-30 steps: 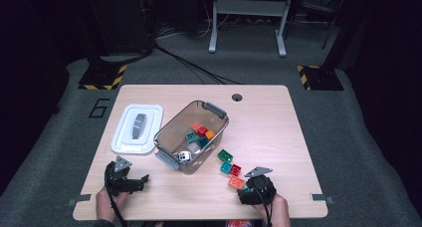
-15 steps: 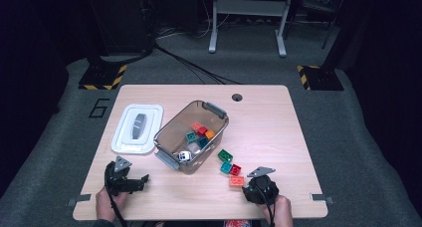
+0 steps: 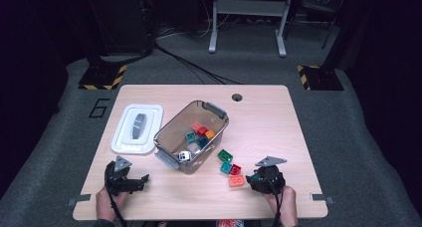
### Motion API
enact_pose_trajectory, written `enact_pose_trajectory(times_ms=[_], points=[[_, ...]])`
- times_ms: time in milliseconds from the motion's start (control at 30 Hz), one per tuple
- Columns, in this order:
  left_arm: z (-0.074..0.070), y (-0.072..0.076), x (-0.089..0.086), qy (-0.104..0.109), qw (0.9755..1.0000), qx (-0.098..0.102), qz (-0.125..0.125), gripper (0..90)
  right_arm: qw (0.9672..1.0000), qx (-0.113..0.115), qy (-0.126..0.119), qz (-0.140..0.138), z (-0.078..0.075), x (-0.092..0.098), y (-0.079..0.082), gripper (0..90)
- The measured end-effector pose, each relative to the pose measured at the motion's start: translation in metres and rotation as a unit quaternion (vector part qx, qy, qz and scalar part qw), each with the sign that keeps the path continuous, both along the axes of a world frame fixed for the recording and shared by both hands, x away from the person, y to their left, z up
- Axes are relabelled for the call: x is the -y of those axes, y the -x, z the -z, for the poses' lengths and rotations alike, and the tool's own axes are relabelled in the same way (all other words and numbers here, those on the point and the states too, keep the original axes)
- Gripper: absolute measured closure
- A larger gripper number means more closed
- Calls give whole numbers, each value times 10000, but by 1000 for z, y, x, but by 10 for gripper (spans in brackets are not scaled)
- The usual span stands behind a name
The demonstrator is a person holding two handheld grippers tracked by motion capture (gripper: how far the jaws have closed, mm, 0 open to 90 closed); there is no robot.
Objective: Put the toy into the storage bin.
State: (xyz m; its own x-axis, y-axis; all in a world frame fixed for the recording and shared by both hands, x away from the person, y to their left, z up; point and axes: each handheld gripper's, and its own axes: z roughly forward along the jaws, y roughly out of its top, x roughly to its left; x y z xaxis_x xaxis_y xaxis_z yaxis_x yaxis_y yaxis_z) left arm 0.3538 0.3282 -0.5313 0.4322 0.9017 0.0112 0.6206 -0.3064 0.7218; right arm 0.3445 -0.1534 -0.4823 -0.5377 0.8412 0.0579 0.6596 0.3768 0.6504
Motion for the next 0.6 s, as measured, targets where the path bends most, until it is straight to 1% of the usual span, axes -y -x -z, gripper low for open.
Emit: enact_pose_trajectory(times_ms=[33,100,133,167,233,300,367,400,467,600], points=[[0,0,0,-9,10000,2,7,31,10000,28,-62,9,-2,1,-2,581],[0,0,0,-8,10000,-2,5,31,9999,66,-104,-2,-5,2,-7,581],[0,0,0,-11,10000,-2,7,31,9999,50,-150,40,-7,2,-9,581],[0,0,0,-11,10000,-3,6,31,9998,135,-154,-21,-8,3,-13,581],[0,0,0,-11,10000,2,10,31,9997,169,-199,-24,-13,3,-19,582],[0,0,0,-11,10000,-1,8,31,9993,256,-228,-114,-18,2,-25,582],[0,0,0,-7,10000,4,12,30,9992,278,-260,-75,-24,-2,-29,582],[0,0,0,-13,10000,-15,23,31,9989,354,-244,-158,-27,-2,-33,582],[-1,0,0,-21,10000,-45,41,31,9987,390,-258,-188,-34,-6,-37,582],[0,0,0,-9,10000,-13,17,31,9981,491,-263,-271,-45,-14,-47,582]])
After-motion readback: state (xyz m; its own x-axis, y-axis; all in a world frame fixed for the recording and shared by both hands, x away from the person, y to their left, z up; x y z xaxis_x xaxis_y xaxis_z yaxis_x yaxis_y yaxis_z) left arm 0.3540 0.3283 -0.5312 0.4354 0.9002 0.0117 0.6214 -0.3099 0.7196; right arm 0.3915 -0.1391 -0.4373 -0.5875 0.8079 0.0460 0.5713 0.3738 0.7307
